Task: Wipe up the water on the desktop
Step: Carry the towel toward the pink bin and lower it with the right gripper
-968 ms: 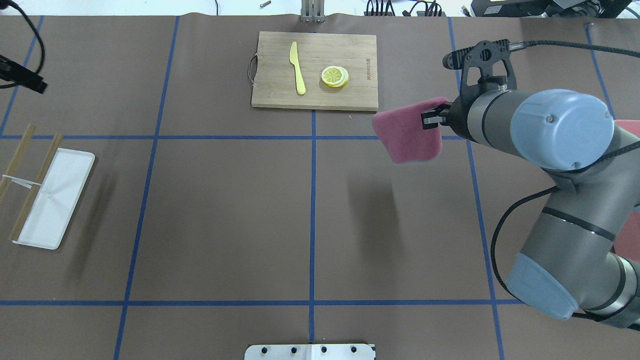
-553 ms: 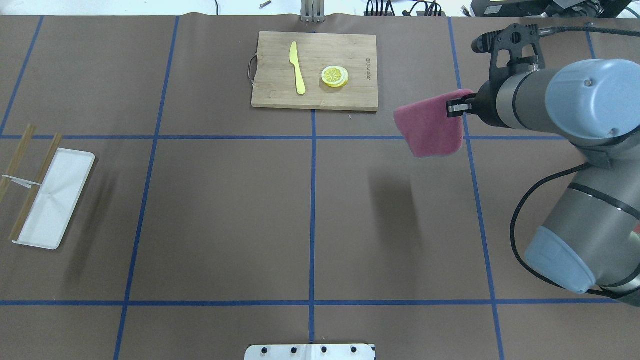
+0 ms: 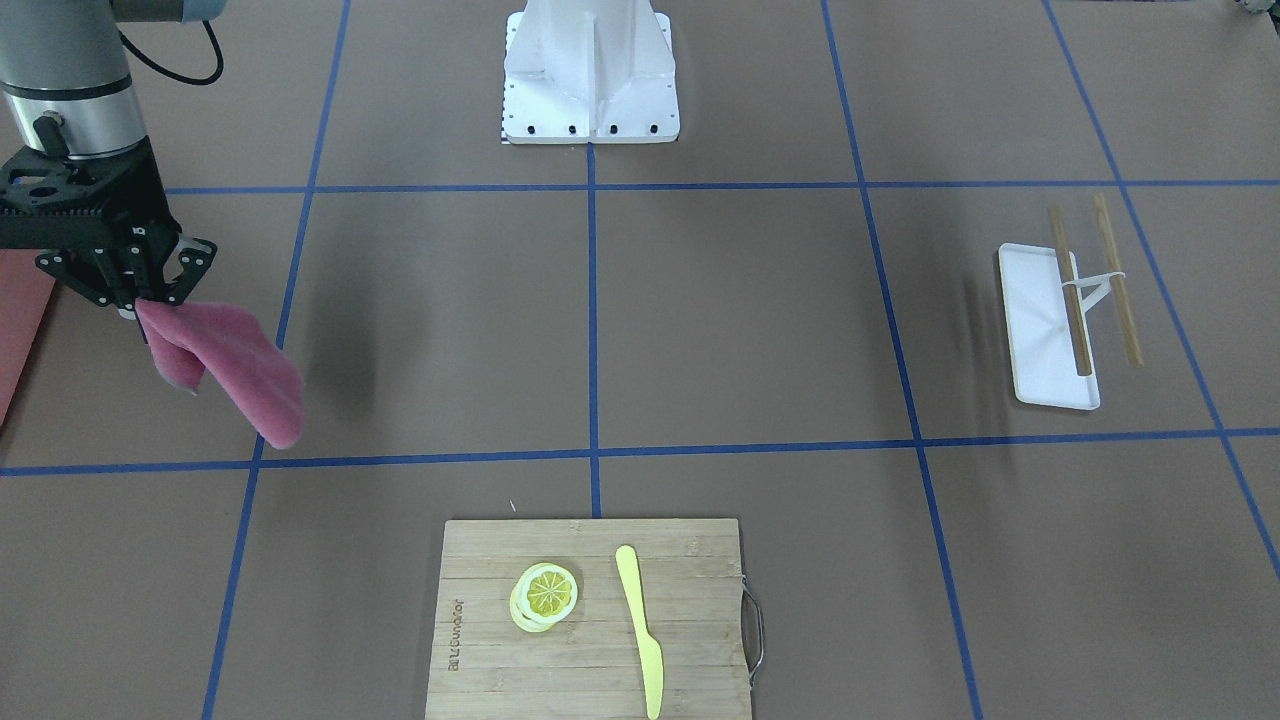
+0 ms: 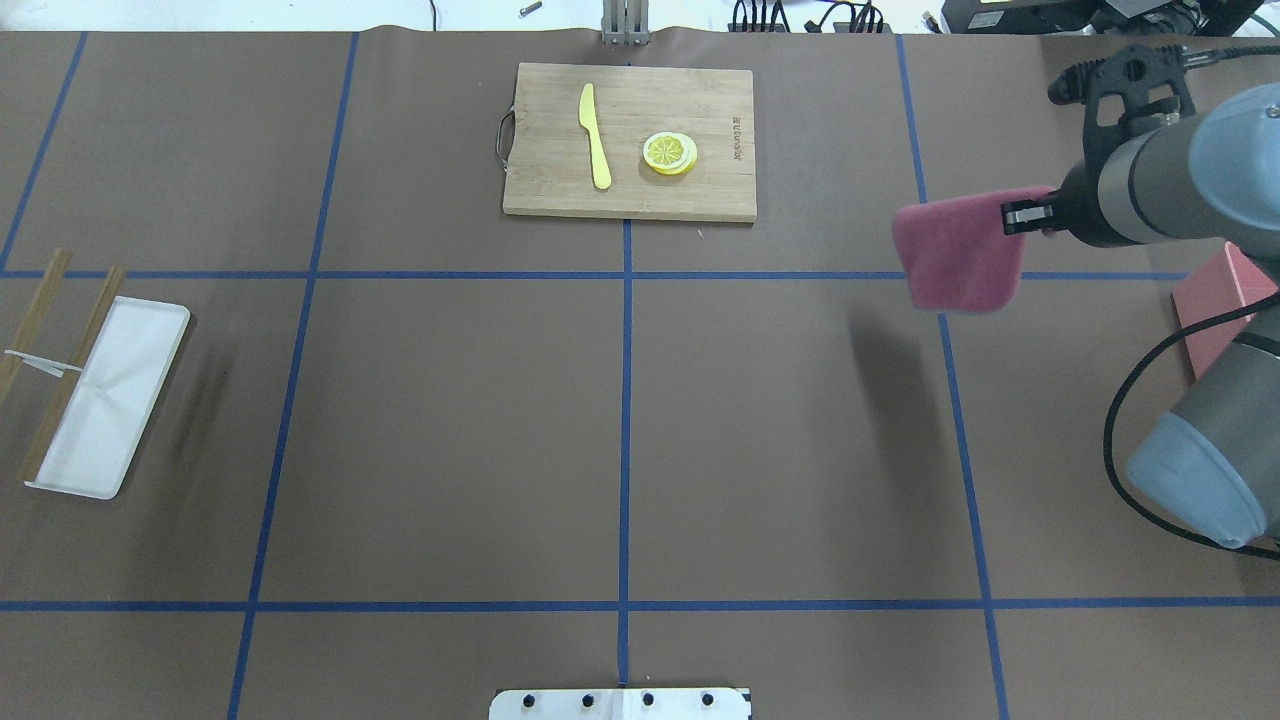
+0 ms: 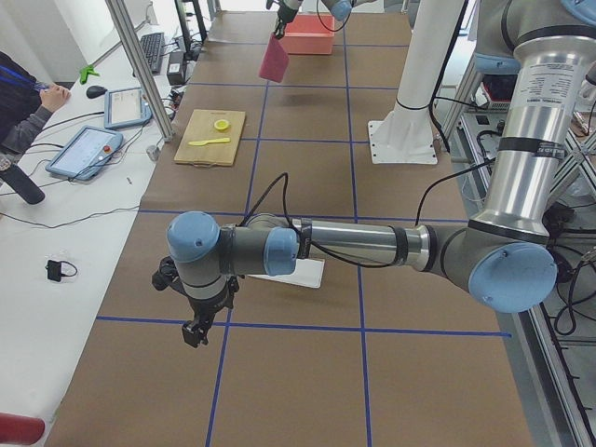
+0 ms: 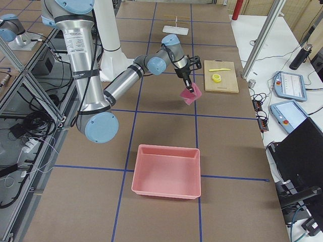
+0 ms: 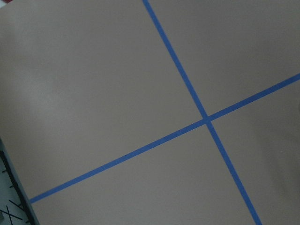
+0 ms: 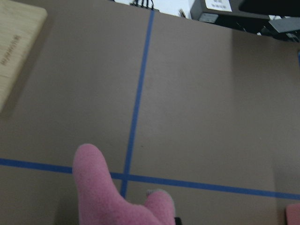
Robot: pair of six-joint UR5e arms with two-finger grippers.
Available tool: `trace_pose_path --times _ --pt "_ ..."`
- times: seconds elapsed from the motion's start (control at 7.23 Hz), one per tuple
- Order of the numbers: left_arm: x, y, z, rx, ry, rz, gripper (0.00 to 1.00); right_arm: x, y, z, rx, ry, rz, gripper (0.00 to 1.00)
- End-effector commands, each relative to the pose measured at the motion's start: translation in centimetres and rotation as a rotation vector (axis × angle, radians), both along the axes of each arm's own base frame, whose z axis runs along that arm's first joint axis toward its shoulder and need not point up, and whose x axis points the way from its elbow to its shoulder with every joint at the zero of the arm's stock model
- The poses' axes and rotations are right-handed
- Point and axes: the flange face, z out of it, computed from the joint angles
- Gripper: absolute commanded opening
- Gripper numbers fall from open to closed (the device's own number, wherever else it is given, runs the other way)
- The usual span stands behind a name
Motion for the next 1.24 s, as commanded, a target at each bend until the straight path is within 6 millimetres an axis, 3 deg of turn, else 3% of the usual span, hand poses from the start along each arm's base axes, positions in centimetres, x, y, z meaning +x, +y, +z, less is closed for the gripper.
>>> trace_pose_path --times 0.0,0.14,0.28,0.55,0.69,0.83,0.97,1.11 --pt "-0.3 0.4 0.6 -0.041 0.006 -0.046 0.98 3.1 3.0 8.5 -0.120 0.134 -0.008 0.00" --pt "-0.3 0.4 0.6 -0.039 0.007 -0.046 0.98 3.7 3.4 10.7 -0.126 0.196 -0.020 0.00" --pt "-0.3 0.3 0.5 -0.038 0.007 -0.046 0.98 2.5 2.1 14.0 -0.151 0.273 -0.017 0.00" --pt "-0.3 0.4 0.5 -0.038 0.007 -0.046 0.98 -4.3 -4.0 14.3 -0.159 0.291 -0.023 0.00" --pt "-0.3 0.3 0.4 -0.038 0.007 -0.046 0.98 -7.9 -6.6 12.7 -0.152 0.278 -0.025 0.00" --pt "-0.3 0.4 0.4 -0.039 0.007 -0.046 0.98 -12.1 -6.6 10.4 -0.157 0.228 0.000 0.00" --pt "-0.3 0.3 0.4 -0.038 0.007 -0.046 0.98 -15.9 -6.5 6.6 -0.160 0.155 0.041 0.00" --pt "-0.3 0.3 0.4 -0.038 0.007 -0.046 0.98 -18.4 -6.1 3.1 -0.159 0.085 0.067 0.00"
